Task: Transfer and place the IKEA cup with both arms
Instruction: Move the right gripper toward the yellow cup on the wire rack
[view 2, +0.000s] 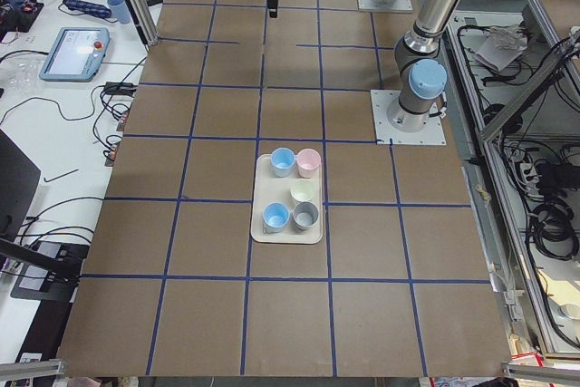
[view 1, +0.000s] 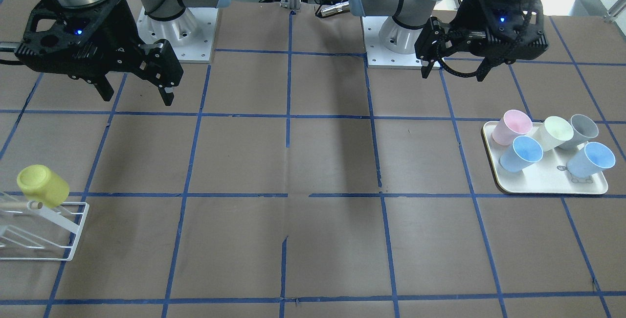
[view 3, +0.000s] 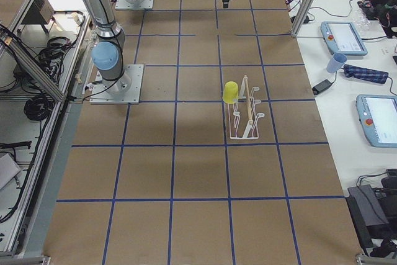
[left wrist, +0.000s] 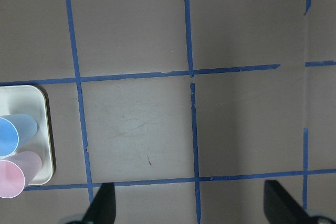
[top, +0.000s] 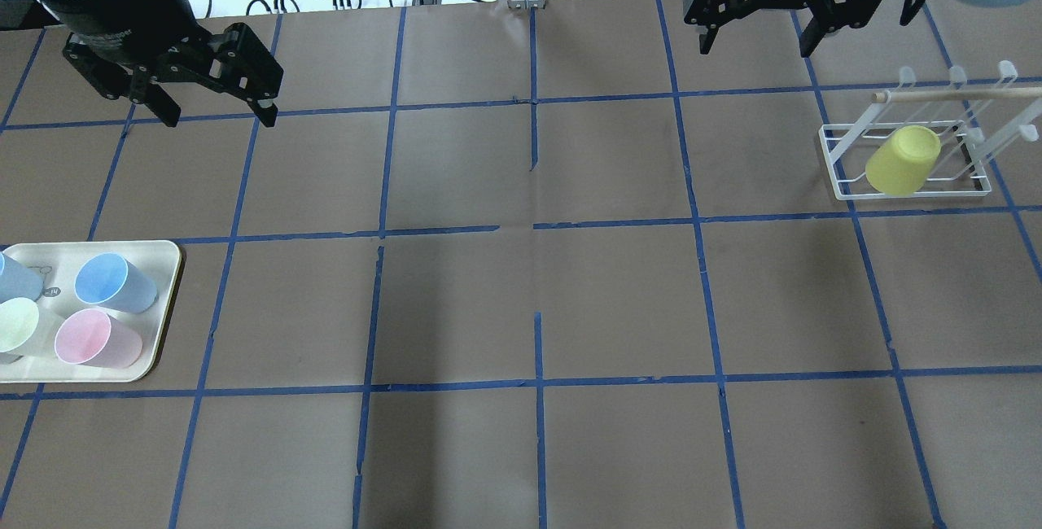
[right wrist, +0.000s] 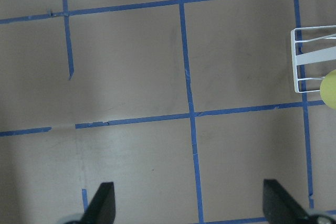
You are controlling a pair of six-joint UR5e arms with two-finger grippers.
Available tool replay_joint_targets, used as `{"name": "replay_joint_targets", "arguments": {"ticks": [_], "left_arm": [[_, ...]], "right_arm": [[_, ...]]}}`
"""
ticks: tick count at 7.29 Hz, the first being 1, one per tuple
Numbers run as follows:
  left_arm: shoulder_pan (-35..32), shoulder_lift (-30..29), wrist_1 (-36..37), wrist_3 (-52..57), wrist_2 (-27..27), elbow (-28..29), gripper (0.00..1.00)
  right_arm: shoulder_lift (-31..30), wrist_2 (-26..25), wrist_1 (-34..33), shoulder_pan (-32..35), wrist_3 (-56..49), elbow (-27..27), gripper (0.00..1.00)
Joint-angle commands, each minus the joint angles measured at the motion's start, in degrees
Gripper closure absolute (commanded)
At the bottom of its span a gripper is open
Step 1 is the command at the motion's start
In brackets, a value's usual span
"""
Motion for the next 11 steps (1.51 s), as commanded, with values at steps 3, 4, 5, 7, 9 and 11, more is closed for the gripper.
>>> {"name": "replay_joint_targets", "arguments": {"ticks": [3, 4, 5, 7, 9, 11], "left_arm": [[0.0, -0.1, 0.1, 0.0, -0.1, 0.0, 0.00], [0.0, -0.1, 0.1, 0.0, -0.1, 0.1, 0.00], [0.0, 0.0, 0.1, 0.0, -0.1, 0.0, 0.00], [-0.1, 0.2, 0.1, 0.0, -0.9, -0.4, 0.00], [0.0, 0.1, 0.1, 0.0, -1.1, -0.5, 0.00], [-0.1, 0.1, 0.1, 0.0, -1.1, -0.6, 0.00]], "right_arm": [[-0.1, 0.5, 2.2, -11.2, -12.1, -0.4, 0.00], [-0.1, 0.4, 3.1, -15.1, -18.2, -0.4, 0.00], [0.1, 0.2, 3.0, -19.3, -24.1, -0.7, 0.00], [0.1, -0.2, 2.3, -22.7, -32.8, 0.6, 0.00], [2.6, -0.3, 2.1, -22.7, -32.0, 1.0, 0.00], [7.6, -2.7, -1.2, -22.7, -32.7, 2.3, 0.00]]}}
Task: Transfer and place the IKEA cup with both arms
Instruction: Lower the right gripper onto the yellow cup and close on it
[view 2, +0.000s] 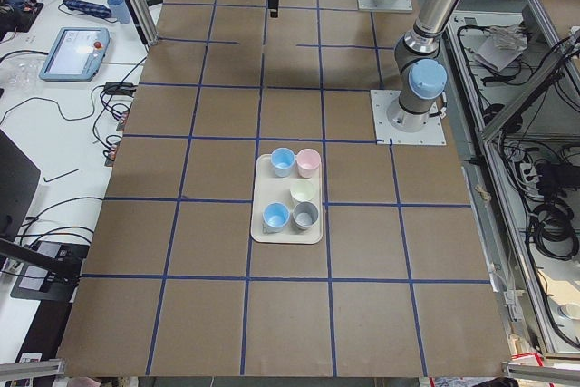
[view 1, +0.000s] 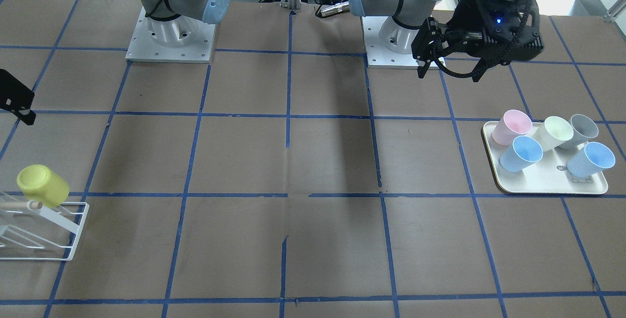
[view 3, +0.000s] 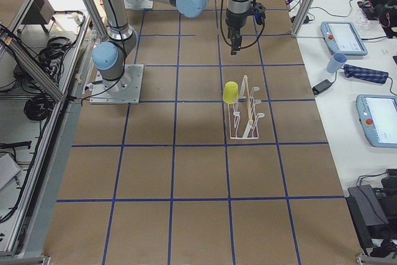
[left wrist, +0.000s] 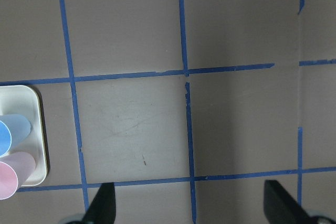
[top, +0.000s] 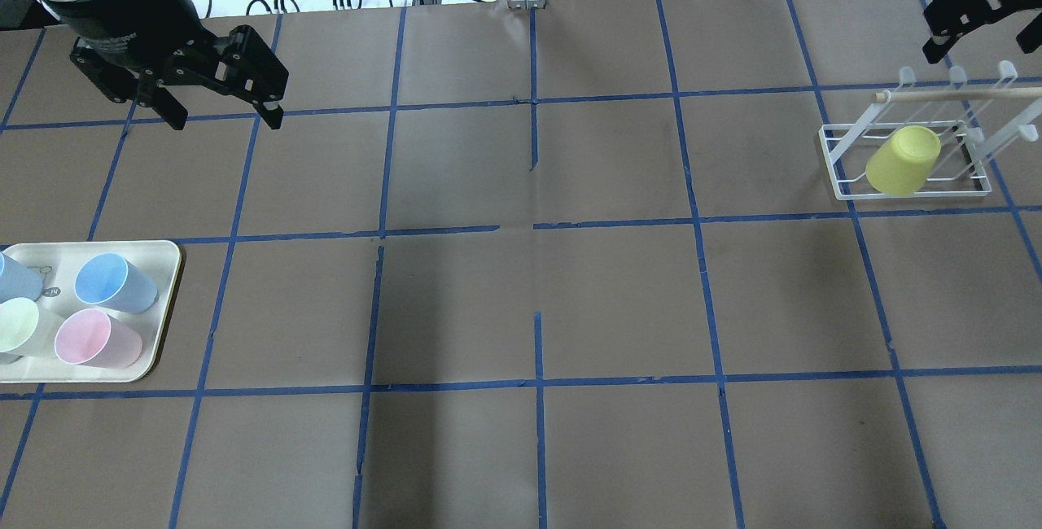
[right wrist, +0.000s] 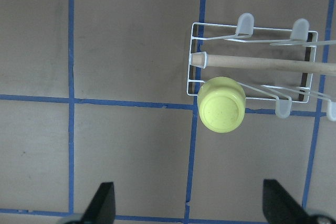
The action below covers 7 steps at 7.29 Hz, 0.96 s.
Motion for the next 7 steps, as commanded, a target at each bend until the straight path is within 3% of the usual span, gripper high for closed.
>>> {"name": "replay_joint_targets", "arguments": {"ticks": [1, 5, 7], "left_arm": [[-0.1, 0.1, 0.0, 0.0, 0.0, -0.2, 0.00], [-0.1, 0.2, -0.1, 0.0, -0.1, -0.2, 0.00], [-0.1, 0.3, -0.2, -0.8, -0.1, -0.2, 0.00]], "right_arm": [[5.8, -4.1, -3.2, 0.0, -0.6, 1.2, 0.00], [10.8, -4.6, -8.7, 0.0, 1.6, 2.7, 0.00], [10.9, -9.8, -16.1, 0.0, 2.1, 7.3, 0.00]]}}
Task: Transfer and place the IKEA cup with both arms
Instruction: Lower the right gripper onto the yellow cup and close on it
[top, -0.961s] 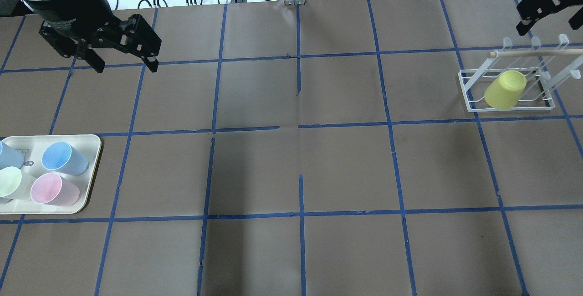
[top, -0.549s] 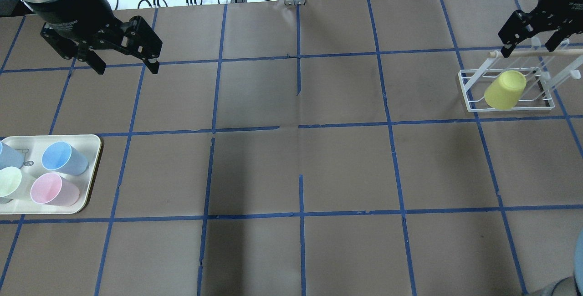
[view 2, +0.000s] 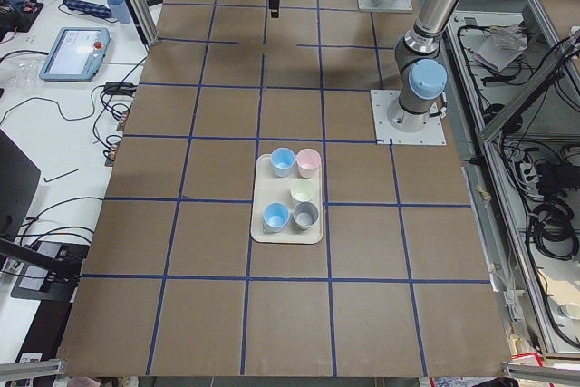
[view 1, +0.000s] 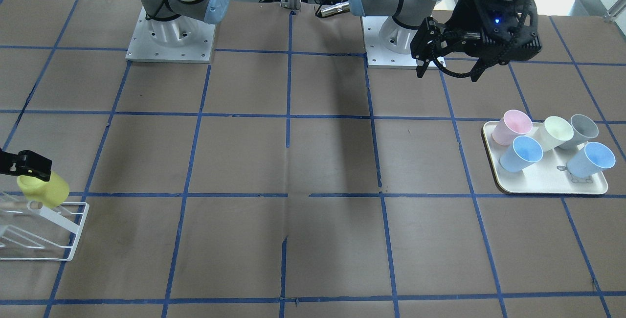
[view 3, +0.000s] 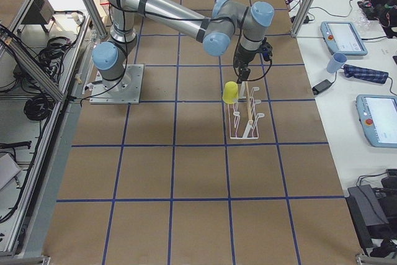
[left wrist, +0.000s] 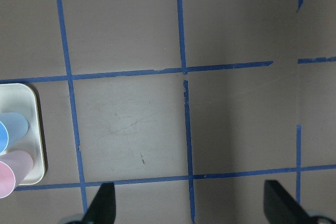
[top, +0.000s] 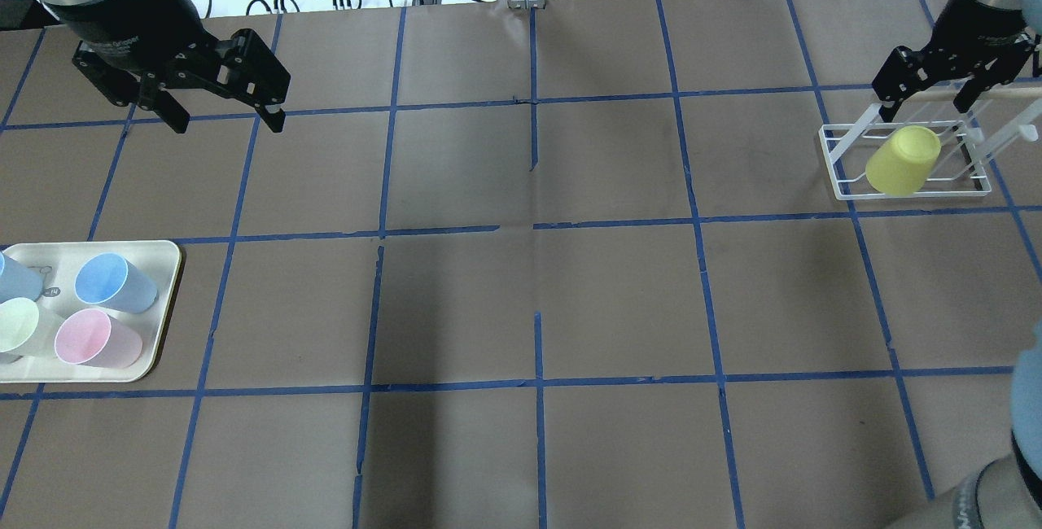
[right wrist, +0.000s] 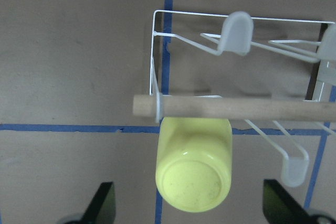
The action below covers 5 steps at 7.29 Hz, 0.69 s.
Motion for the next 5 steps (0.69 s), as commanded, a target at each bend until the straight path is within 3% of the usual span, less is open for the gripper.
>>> {"name": "replay_joint_targets", "arguments": {"ticks": [1, 5], "left_arm": [[0.0, 0.1, -0.1, -0.7, 0.0, 0.0, 0.00], [0.0, 0.1, -0.1, 0.0, 0.0, -0.2, 0.00]], "right_arm": [[0.0, -3.1, -6.6, 0.0, 1.4, 4.9, 0.00], [0.4, -2.7, -7.4, 0.0, 2.7, 6.6, 0.00]]}}
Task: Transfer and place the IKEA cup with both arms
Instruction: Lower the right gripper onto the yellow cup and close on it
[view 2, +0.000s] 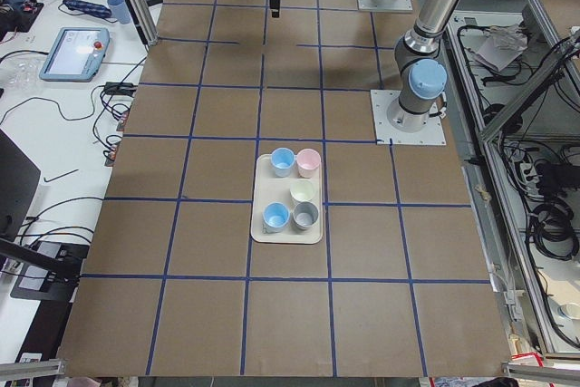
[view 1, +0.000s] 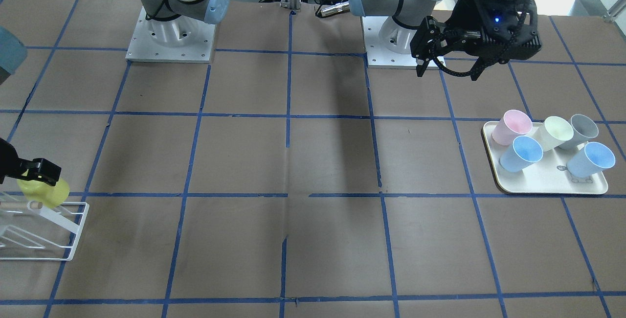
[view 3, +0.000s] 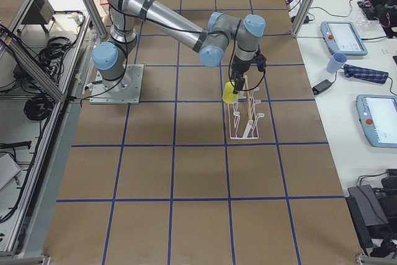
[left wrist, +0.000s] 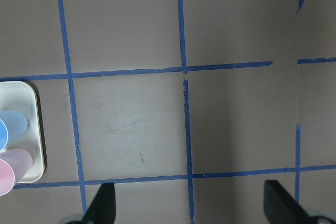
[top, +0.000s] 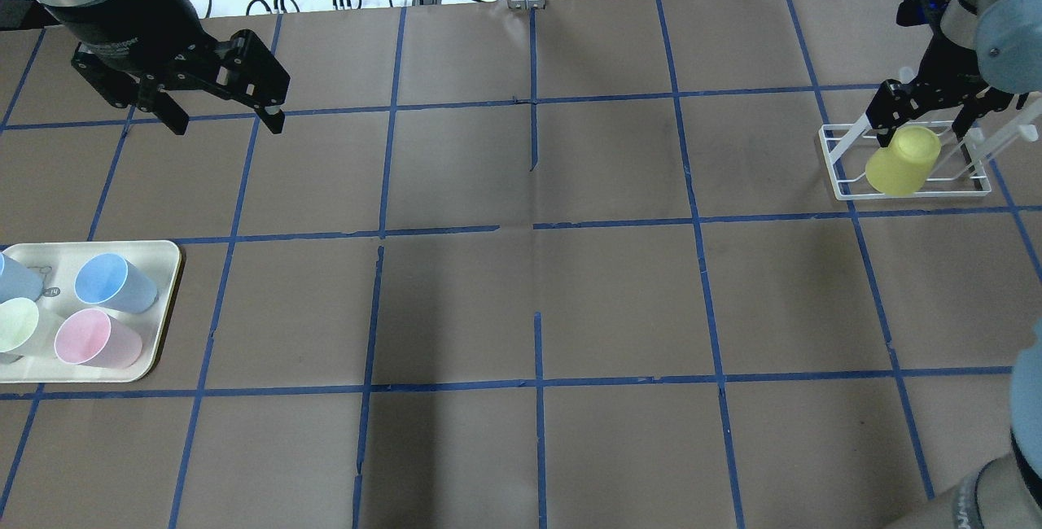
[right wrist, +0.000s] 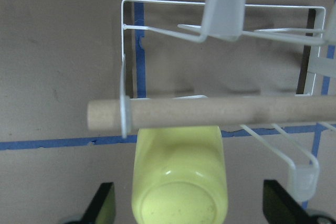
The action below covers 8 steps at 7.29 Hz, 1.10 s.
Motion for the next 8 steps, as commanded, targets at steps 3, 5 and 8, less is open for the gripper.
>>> {"name": "replay_joint_targets", "arguments": {"ticks": [3, 5, 8], "left_arm": [[0.0, 0.0, 0.0, -0.1, 0.0, 0.0, 0.00], [0.2, 0.0, 0.0, 0.0, 0.0, 0.0, 0.00], [0.2, 0.0, 0.1, 0.0, 0.0, 0.1, 0.00]], "right_arm": [[0.4, -0.1, -4.8, 0.0, 0.2, 3.7, 0.00], [0.8, 0.0, -5.1, 0.0, 0.0, 4.0, 0.06], [0.8, -0.2, -5.9, 0.0, -0.8, 3.7, 0.38]]}}
